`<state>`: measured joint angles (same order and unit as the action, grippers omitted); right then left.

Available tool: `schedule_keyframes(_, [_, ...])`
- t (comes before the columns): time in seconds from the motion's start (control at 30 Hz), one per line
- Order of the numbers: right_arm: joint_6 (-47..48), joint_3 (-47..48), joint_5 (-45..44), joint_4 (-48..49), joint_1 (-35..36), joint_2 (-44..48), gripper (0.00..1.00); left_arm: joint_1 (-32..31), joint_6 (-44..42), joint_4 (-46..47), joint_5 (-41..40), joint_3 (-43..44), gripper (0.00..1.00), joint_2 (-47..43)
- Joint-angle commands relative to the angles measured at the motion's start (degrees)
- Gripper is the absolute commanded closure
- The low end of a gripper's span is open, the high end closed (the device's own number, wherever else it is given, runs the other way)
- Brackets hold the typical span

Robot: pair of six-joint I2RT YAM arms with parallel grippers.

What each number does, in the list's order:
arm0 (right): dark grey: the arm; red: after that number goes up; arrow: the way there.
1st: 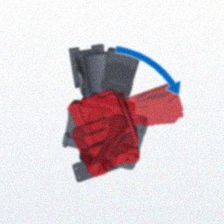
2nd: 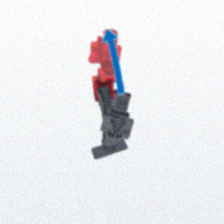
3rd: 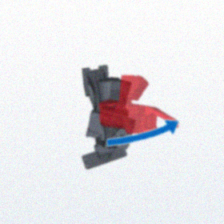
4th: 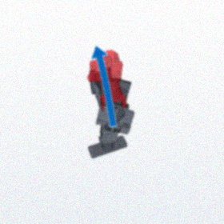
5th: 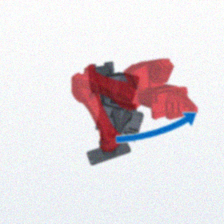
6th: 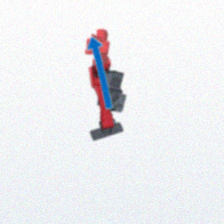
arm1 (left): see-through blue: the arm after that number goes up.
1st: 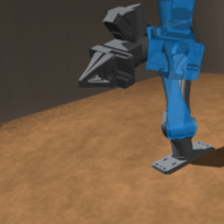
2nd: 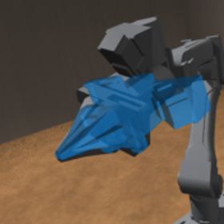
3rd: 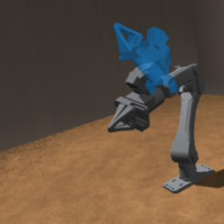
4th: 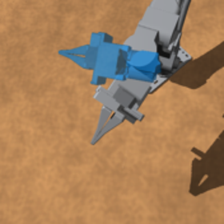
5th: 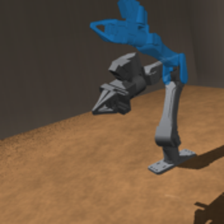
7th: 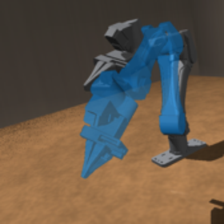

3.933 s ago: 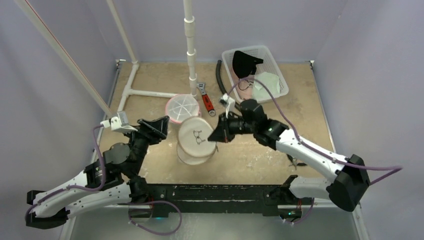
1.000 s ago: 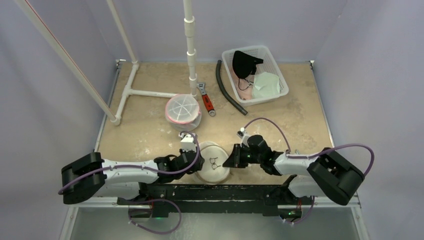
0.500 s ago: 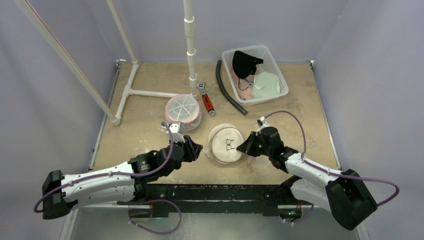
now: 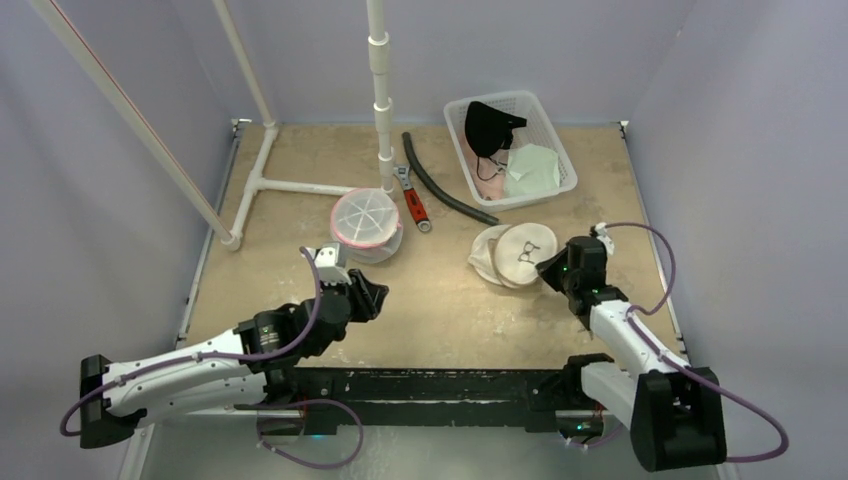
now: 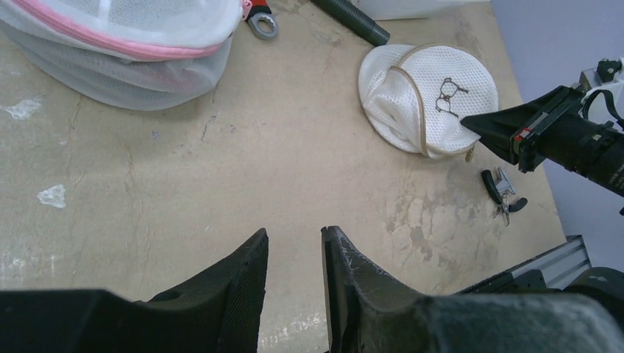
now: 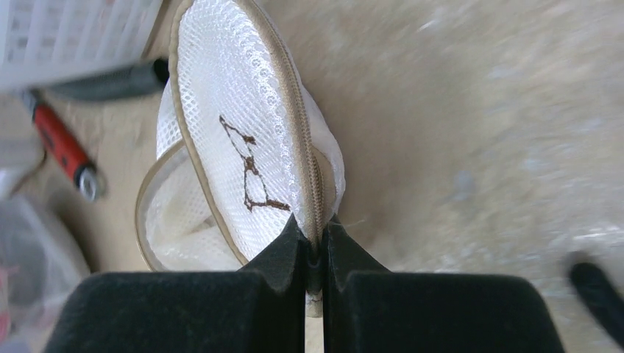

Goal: Unzip the laundry bag and remove the bra
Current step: Move the laundry bag to the center of the board.

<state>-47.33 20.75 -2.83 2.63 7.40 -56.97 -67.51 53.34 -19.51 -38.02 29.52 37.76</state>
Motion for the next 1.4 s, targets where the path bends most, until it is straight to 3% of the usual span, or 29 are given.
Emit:
schedule_keyframes(0.0, [0.24,2.13,-5.99,-2.08,-6.98,-1.11,1.00,0.36,-1.53,-0.33,-0.94,0.95,0.68,-1.99])
schedule_keyframes(0.33, [3.67,5.33,-4.59,-1.87,-16.60,-5.05,1.00,0.36,-1.17,0.95,0.50,-1.77,0.67,-4.96])
schedule_keyframes(0.47, [5.84,6.26,3.01,-0.37,-17.79,-5.04,0.99,0.31,-1.12,1.91,1.12,-2.86,0.67,-4.83])
schedule_keyframes(0.6, [8.21,7.20,11.38,-0.63,-17.86,-2.73,0.52,0.33,-0.93,3.47,2.03,-3.51,0.66,-4.18])
schedule_keyframes(0.7, [8.50,8.60,9.18,-5.42,-17.83,0.19,0.39,0.33,-1.06,4.59,2.54,-3.50,0.66,-3.09])
schedule_keyframes(0.9, [8.96,9.45,-1.78,-9.63,-15.82,13.34,0.35,0.25,-1.18,5.57,3.63,-3.62,0.66,-0.96])
schedule_keyframes(1.1, [9.48,13.11,-9.87,-14.33,-11.95,16.75,0.37,0.28,-1.76,6.72,3.67,-3.79,0.66,0.73])
schedule_keyframes(1.17, [10.39,12.56,-7.66,-11.53,-11.52,14.65,0.39,0.36,-1.90,7.56,4.02,-3.92,0.66,1.49])
schedule_keyframes(1.27, [11.96,13.53,-0.26,-8.09,-10.18,3.80,0.47,0.30,-2.02,9.59,5.13,-4.00,0.66,2.87])
schedule_keyframes(1.37, [13.02,16.97,-9.53,-6.56,-0.46,-5.63,0.45,0.35,-1.95,10.41,6.18,-3.99,0.66,4.01])
